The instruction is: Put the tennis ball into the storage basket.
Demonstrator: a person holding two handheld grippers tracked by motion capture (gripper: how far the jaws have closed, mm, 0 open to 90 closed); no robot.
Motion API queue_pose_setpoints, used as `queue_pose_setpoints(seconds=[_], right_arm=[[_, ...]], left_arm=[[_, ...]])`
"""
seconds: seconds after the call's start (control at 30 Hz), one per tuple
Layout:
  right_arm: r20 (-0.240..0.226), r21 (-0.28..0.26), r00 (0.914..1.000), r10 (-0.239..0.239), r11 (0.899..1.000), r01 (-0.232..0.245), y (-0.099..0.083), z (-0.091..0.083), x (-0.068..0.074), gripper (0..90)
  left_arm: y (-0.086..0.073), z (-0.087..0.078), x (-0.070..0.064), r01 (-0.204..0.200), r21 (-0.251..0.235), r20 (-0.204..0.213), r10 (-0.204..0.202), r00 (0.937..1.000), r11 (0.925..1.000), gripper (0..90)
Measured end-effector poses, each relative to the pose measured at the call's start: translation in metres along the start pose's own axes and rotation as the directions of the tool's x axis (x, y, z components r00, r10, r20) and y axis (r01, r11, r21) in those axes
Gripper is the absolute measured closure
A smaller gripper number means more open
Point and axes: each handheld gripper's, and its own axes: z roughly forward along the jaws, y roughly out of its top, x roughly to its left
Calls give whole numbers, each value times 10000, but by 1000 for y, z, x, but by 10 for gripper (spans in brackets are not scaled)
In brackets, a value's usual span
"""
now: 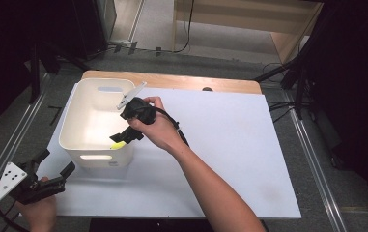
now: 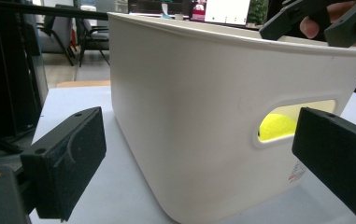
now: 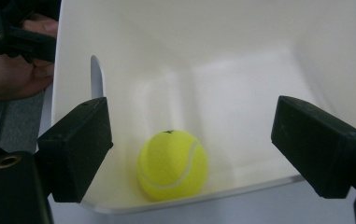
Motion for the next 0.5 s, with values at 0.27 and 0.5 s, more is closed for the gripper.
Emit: queue_pose_setpoints(seconds=[0.27,0.5], right_arm=[[105,-352,9999,-51,9994,55,-6,-12,1,95],[296,-579,9996,18,9983,-1,-11,-23,2,19]], left_arm=[[0,0,0,-2,22,-8,2,10000,10000,28],[0,1,0,-21,18,0,21,10000,10000,28]])
